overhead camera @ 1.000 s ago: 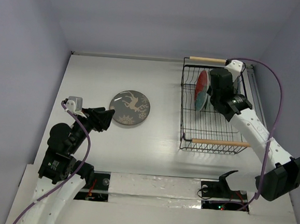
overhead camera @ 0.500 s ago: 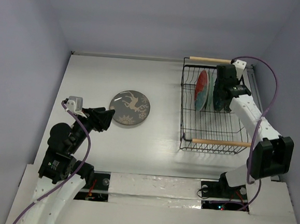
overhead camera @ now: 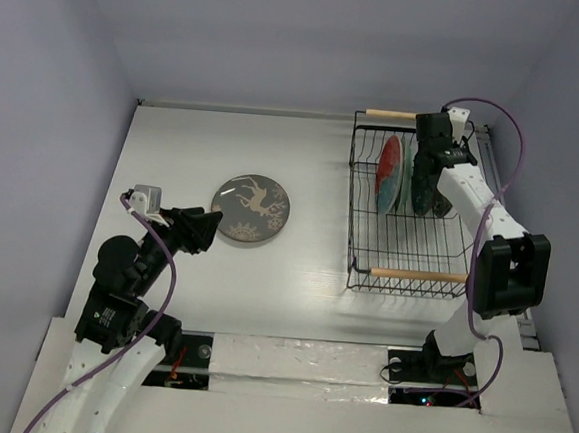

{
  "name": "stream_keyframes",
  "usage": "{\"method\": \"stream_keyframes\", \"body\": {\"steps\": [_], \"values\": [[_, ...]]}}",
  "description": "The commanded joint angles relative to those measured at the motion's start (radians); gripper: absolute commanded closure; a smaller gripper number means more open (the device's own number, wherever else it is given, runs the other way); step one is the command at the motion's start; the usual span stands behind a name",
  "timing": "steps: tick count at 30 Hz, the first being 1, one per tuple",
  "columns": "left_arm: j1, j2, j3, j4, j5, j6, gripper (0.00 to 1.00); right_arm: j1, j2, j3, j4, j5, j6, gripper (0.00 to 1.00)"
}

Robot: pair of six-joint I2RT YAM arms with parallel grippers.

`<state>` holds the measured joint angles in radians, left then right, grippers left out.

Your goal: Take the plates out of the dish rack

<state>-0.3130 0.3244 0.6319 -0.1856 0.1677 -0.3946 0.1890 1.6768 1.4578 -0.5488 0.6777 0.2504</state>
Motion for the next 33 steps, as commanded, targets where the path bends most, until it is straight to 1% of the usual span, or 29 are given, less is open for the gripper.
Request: {"method": "stream_keyframes", "body": {"steps": [1, 4, 6, 7, 8, 9, 14, 20, 24, 28, 29, 31, 32, 33], "values": [[-0.005, 0.002, 0.023, 0.032, 0.003, 0.005, 0.53, -0.005, -0.003, 0.046, 0.009, 0.036, -0.026, 0.72], [-0.005, 0.001, 0.023, 0.031, 0.003, 0.005, 0.53, -0.005, -0.025, 0.041, 0.009, 0.039, -0.040, 0.83], [-0.005, -0.002, 0.025, 0.034, 0.001, 0.005, 0.53, -0.005, -0.057, 0.039, 0.007, 0.036, -0.049, 0.87], [-0.005, -0.004, 0.023, 0.034, 0.003, 0.007, 0.53, -0.005, -0.069, 0.039, 0.015, 0.037, -0.062, 0.94], [-0.005, -0.005, 0.023, 0.032, 0.001, 0.007, 0.53, -0.005, -0.083, 0.042, 0.016, 0.037, -0.069, 0.99], [-0.005, -0.007, 0.025, 0.032, 0.003, 0.007, 0.53, -0.005, -0.094, 0.048, 0.013, 0.034, -0.077, 1.00], [-0.005, -0.008, 0.025, 0.032, 0.003, 0.005, 0.53, 0.004, -0.138, 0.130, -0.043, 0.069, -0.117, 1.00], [-0.005, -0.010, 0.022, 0.035, 0.003, 0.003, 0.53, 0.024, -0.219, 0.179, -0.091, 0.114, -0.166, 1.00], [-0.005, -0.008, 0.022, 0.034, 0.004, 0.003, 0.53, 0.061, -0.331, 0.196, -0.096, 0.114, -0.151, 1.00], [-0.005, -0.008, 0.022, 0.035, 0.004, 0.002, 0.53, 0.138, -0.442, 0.214, -0.073, 0.143, -0.129, 1.00], [-0.005, -0.008, 0.022, 0.037, 0.003, 0.002, 0.53, 0.189, -0.460, 0.220, -0.051, 0.152, -0.131, 1.00], [-0.005, -0.008, 0.022, 0.035, 0.006, 0.002, 0.53, 0.251, -0.497, 0.226, -0.028, 0.172, -0.123, 1.00], [-0.005, -0.007, 0.022, 0.037, 0.004, 0.002, 0.53, 0.310, -0.505, 0.225, -0.001, 0.166, -0.117, 1.00], [-0.005, -0.005, 0.023, 0.037, 0.004, 0.002, 0.53, 0.340, -0.511, 0.219, 0.016, 0.149, -0.109, 1.00]]}}
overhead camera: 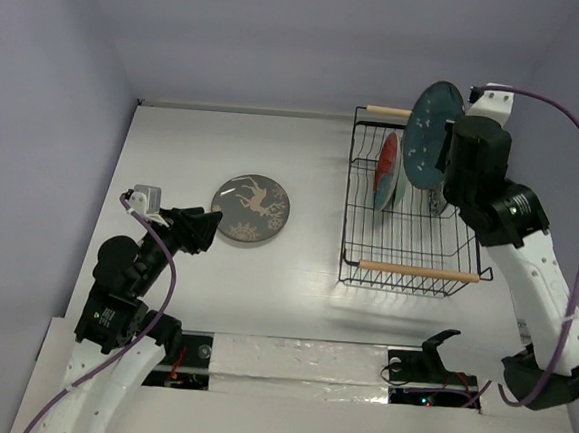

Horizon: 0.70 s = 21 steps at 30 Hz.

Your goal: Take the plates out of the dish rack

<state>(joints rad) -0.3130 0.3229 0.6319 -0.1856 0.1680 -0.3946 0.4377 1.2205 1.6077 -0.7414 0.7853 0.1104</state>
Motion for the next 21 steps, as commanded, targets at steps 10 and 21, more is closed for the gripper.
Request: {"method": "stream_keyframes", "body": {"steps": [10, 21], "values": [[-0.005, -0.018, 0.022, 0.032, -0.022, -0.001, 0.53, 0.295, 0.140, -0.065, 0.620, -0.524, 0.316, 1.00], [0.005, -0.019, 0.022, 0.032, -0.024, -0.001, 0.53, 0.329, 0.562, 0.064, 0.801, -0.719, 0.601, 1.00]]}}
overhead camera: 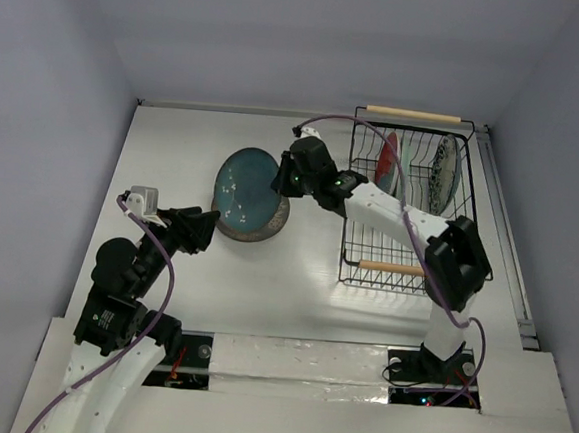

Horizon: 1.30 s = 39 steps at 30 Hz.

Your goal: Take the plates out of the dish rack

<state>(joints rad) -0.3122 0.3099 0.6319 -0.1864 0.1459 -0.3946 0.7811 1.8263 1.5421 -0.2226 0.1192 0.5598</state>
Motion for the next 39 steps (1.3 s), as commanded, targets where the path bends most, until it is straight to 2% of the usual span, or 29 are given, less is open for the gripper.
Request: {"method": "stream_keyframes", "body": {"steps": [1, 10, 14, 22, 25, 26, 28, 30, 37, 39], "values": [[0.004, -0.006, 0.022, 0.033, 0.000, -0.003, 0.53, -0.014, -0.027, 0.124, 0.292, -0.061, 0.185, 1.00], [0.004, -0.009, 0.018, 0.036, 0.004, -0.004, 0.53, -0.014, 0.099, 0.001, 0.379, -0.087, 0.287, 1.00], [0.004, -0.005, 0.018, 0.036, 0.006, -0.004, 0.53, -0.014, 0.133, -0.028, 0.390, -0.096, 0.301, 0.93], [0.004, -0.005, 0.020, 0.038, 0.011, -0.004, 0.53, -0.014, 0.145, -0.120, 0.440, -0.112, 0.333, 0.87], [0.004, -0.008, 0.020, 0.039, 0.009, -0.004, 0.53, -0.014, 0.143, -0.146, 0.447, -0.112, 0.336, 0.79], [0.004, -0.008, 0.019, 0.039, 0.009, -0.004, 0.53, -0.014, 0.145, -0.155, 0.439, -0.112, 0.331, 0.69], [0.004, -0.009, 0.019, 0.039, 0.011, -0.004, 0.53, -0.014, 0.142, -0.163, 0.431, -0.112, 0.319, 0.66], [0.004, -0.009, 0.018, 0.039, 0.014, -0.004, 0.53, -0.014, 0.134, -0.178, 0.417, -0.102, 0.308, 0.56], [0.004, -0.017, 0.017, 0.042, 0.020, -0.004, 0.53, -0.014, 0.094, -0.229, 0.356, -0.079, 0.230, 0.33], [0.004, -0.015, 0.017, 0.041, 0.021, -0.004, 0.53, -0.003, 0.088, -0.223, 0.313, -0.058, 0.206, 0.22]]}}
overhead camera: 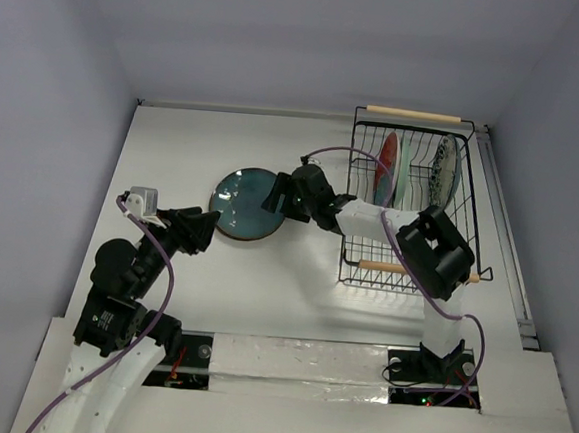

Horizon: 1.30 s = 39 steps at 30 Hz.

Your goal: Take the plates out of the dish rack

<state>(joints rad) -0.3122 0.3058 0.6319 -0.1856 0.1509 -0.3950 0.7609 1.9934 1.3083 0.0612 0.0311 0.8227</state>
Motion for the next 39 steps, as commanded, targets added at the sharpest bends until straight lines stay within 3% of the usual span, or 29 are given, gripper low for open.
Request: {"method": "stream_keyframes", "body": {"steps": [1, 2, 7, 10, 13, 19, 20, 23, 24, 31, 39], "values": [[0.004, -0.013, 0.018, 0.041, 0.016, -0.002, 0.53, 0.017, -0.082, 0.014, 0.016, 0.039, -0.074, 0.20], [0.004, -0.013, 0.017, 0.041, 0.016, -0.004, 0.53, 0.017, -0.084, 0.022, -0.030, 0.062, -0.098, 0.15], [0.004, -0.013, 0.018, 0.040, 0.013, -0.002, 0.53, 0.058, -0.082, 0.069, -0.147, 0.154, -0.164, 0.09], [0.004, -0.013, 0.017, 0.041, 0.015, -0.004, 0.53, 0.078, -0.094, 0.086, -0.216, 0.217, -0.200, 0.09], [0.004, -0.016, 0.017, 0.041, 0.012, -0.004, 0.53, 0.089, -0.163, 0.083, -0.268, 0.268, -0.237, 0.18], [0.004, -0.024, 0.018, 0.043, 0.015, -0.004, 0.53, 0.089, -0.364, 0.072, -0.353, 0.332, -0.321, 0.52], [0.004, -0.024, 0.018, 0.041, 0.015, -0.002, 0.53, 0.089, -0.420, 0.075, -0.380, 0.348, -0.341, 0.68], [0.004, -0.033, 0.017, 0.041, 0.015, -0.002, 0.53, 0.089, -0.539, 0.065, -0.419, 0.484, -0.368, 0.96], [0.004, -0.036, 0.017, 0.040, 0.015, -0.002, 0.53, 0.068, -0.567, 0.054, -0.426, 0.560, -0.373, 1.00], [0.004, -0.050, 0.017, 0.040, 0.016, -0.002, 0.53, -0.217, -0.763, -0.064, -0.442, 0.554, -0.447, 1.00], [0.004, -0.051, 0.017, 0.040, 0.012, -0.002, 0.53, -0.368, -0.684, 0.015, -0.521, 0.533, -0.511, 0.97]]}}
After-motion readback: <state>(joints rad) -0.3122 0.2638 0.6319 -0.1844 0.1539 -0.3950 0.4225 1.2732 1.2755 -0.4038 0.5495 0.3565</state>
